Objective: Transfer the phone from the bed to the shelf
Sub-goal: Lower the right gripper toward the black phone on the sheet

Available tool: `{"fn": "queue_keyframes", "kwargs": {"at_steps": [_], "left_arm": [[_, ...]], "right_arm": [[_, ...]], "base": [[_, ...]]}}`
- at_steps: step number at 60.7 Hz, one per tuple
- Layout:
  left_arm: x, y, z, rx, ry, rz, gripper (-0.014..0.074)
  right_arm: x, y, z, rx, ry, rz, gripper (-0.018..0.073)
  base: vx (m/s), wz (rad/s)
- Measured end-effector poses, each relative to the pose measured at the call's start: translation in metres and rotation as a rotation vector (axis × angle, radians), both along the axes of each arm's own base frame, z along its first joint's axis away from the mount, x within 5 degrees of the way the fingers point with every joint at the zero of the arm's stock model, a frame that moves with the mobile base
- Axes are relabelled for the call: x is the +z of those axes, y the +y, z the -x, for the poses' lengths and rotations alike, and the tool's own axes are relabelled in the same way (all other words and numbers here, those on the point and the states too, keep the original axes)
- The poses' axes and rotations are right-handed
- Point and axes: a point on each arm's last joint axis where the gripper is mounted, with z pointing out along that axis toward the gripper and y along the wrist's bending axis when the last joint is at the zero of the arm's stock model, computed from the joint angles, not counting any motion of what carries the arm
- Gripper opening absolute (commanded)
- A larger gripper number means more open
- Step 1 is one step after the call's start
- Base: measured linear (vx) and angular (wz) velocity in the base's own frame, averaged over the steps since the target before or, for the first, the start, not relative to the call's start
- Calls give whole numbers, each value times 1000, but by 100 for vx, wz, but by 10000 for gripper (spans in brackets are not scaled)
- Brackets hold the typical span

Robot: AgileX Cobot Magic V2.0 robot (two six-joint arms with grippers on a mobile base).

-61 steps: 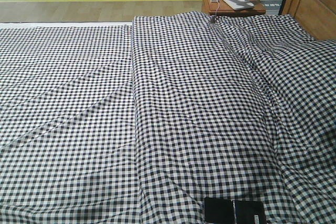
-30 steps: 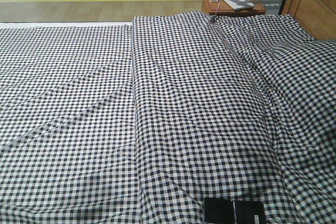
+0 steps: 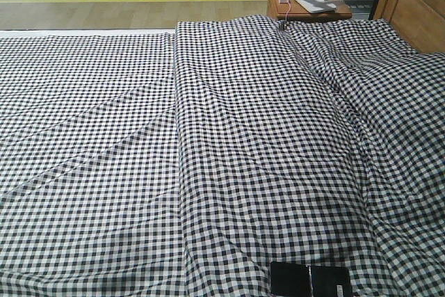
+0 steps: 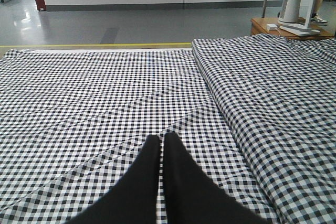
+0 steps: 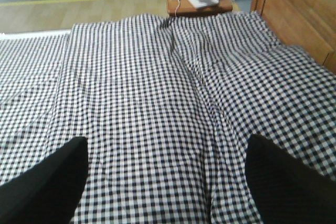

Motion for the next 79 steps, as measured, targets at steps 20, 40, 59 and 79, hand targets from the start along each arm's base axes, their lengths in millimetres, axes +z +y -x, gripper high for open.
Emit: {"fn": "queue_keyframes", "kwargs": {"at_steps": [20, 40, 59, 79], "left_arm": [[0, 0, 0, 0, 0, 0, 1], [0, 0, 0, 0, 0, 0, 1], [0, 0, 0, 0, 0, 0, 1], [0, 0, 0, 0, 0, 0, 1]], "right_arm": [[10, -3, -22, -8, 164, -17, 571], [-26, -67, -43, -142, 378, -118, 571], [-103, -117, -103, -84, 558, -225, 571], [-213, -145, -151, 35, 777, -204, 571]], "base": [[0, 0], [0, 0], [0, 0], [0, 0]]}}
